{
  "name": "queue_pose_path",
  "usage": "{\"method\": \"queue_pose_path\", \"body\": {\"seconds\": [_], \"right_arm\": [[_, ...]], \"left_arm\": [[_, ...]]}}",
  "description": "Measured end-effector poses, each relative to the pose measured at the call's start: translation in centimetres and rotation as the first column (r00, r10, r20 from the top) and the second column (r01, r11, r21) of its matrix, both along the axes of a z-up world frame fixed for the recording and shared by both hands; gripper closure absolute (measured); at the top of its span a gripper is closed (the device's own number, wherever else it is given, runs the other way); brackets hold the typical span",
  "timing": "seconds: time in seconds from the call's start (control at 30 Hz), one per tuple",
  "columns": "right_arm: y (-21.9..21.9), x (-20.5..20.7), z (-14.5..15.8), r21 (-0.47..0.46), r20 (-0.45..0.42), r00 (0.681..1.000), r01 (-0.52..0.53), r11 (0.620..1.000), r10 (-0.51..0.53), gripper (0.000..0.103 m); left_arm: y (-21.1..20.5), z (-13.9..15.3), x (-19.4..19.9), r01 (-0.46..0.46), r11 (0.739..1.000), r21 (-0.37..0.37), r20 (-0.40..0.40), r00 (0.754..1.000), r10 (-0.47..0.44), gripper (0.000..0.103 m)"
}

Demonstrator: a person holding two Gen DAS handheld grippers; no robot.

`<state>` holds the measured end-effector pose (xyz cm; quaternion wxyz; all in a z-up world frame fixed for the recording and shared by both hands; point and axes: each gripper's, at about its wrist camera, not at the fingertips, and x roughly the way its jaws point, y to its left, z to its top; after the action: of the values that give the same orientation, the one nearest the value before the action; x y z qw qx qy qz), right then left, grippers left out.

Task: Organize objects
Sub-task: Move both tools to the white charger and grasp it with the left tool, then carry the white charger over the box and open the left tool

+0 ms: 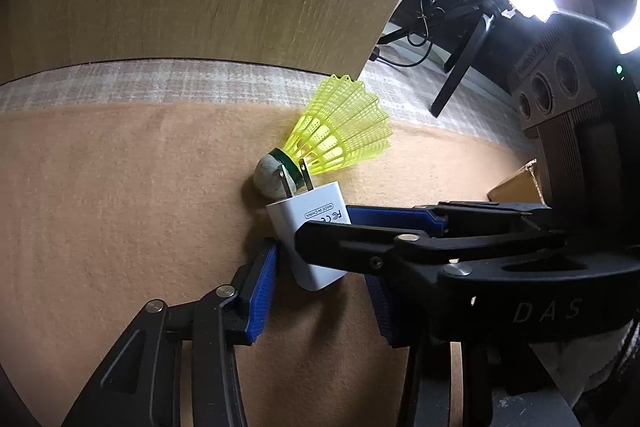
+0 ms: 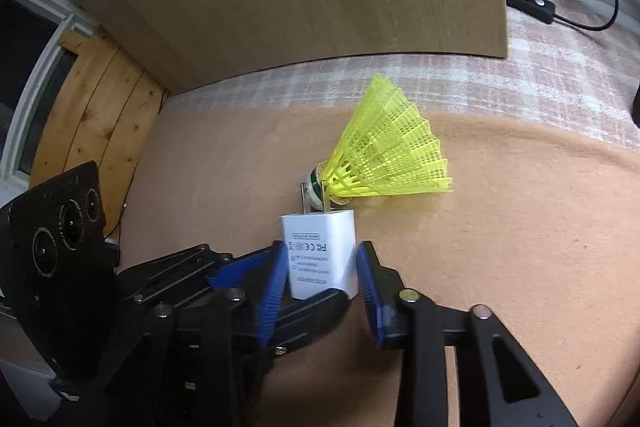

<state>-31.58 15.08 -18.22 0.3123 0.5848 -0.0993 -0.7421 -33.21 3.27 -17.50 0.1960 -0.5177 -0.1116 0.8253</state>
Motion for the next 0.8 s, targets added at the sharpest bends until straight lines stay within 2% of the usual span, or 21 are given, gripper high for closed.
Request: {"method": "queue_pose_path", "body": {"seconds": [0.2, 0.47, 0.8], "right_arm": [[-0.1, 1.0, 0.4, 0.007, -0.006, 1.0, 0.016, 1.0, -0.016, 0.071], [2.9, 4.2, 2.6, -0.013, -0.027, 0.998, 0.064, 0.998, -0.064, 0.071], [11.3, 7.9, 6.8, -0.006, -0.107, 0.98, 0.169, 0.986, -0.169, 0.071]], "left_arm": [[0.3, 0.4, 1.0, 0.0, 1.0, -0.009, -0.001, 1.0, 0.0, 0.058], [2.5, 2.4, 3.8, 0.026, 1.0, -0.004, -0.029, 0.999, -0.026, 0.059], [10.8, 6.0, 6.5, 0.143, 0.99, -0.004, -0.104, 0.984, -0.143, 0.059]]}}
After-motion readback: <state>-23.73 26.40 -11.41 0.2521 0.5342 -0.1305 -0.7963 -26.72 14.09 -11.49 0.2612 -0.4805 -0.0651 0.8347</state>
